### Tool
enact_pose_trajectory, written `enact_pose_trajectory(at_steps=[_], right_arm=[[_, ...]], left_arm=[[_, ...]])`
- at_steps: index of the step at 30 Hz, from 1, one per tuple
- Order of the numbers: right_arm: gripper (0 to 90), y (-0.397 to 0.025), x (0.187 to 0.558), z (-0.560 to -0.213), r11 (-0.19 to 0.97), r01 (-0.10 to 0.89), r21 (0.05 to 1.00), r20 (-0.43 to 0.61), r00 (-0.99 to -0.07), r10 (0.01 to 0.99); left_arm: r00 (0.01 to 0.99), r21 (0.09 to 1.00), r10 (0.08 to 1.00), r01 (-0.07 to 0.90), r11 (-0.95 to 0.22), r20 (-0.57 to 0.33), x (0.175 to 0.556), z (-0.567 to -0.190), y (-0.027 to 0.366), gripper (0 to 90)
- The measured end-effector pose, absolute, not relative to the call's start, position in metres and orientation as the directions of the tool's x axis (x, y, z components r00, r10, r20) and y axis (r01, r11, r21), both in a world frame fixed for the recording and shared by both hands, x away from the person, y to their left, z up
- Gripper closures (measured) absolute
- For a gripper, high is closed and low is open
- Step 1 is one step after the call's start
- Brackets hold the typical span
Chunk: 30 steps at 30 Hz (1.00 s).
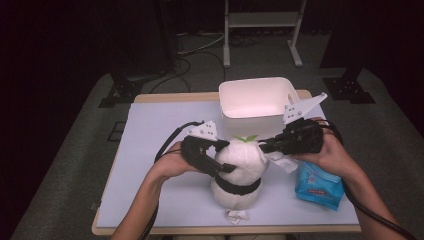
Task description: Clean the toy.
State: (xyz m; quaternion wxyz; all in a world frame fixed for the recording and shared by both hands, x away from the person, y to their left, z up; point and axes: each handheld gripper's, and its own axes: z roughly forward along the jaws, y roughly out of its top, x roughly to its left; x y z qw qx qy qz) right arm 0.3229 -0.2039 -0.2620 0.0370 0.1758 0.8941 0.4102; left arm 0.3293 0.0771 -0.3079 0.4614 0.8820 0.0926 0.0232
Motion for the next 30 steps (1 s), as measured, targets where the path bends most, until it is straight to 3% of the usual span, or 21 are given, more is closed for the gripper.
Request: enact_pose_trajectory(at_steps=[13,20,30], right_arm=[[83.9,-0.162,0.331,-0.241,0.693,0.232,0.683,0.019,-0.954,0.301],[84.4,-0.177,0.333,-0.253,0.684,0.274,0.676,0.05,-0.943,0.329],[84.4,-0.189,0.331,-0.257,0.689,0.297,0.661,0.062,-0.937,0.345]], left_arm=[[0.986,0.798,0.162,0.122,-0.59,-0.031,0.329,-0.304,0.058,23.1],[0.984,0.808,0.17,0.145,-0.571,-0.057,0.332,-0.314,0.055,10.8],[0.984,0.801,0.148,0.171,-0.574,-0.104,0.333,-0.339,0.049,3.5]])
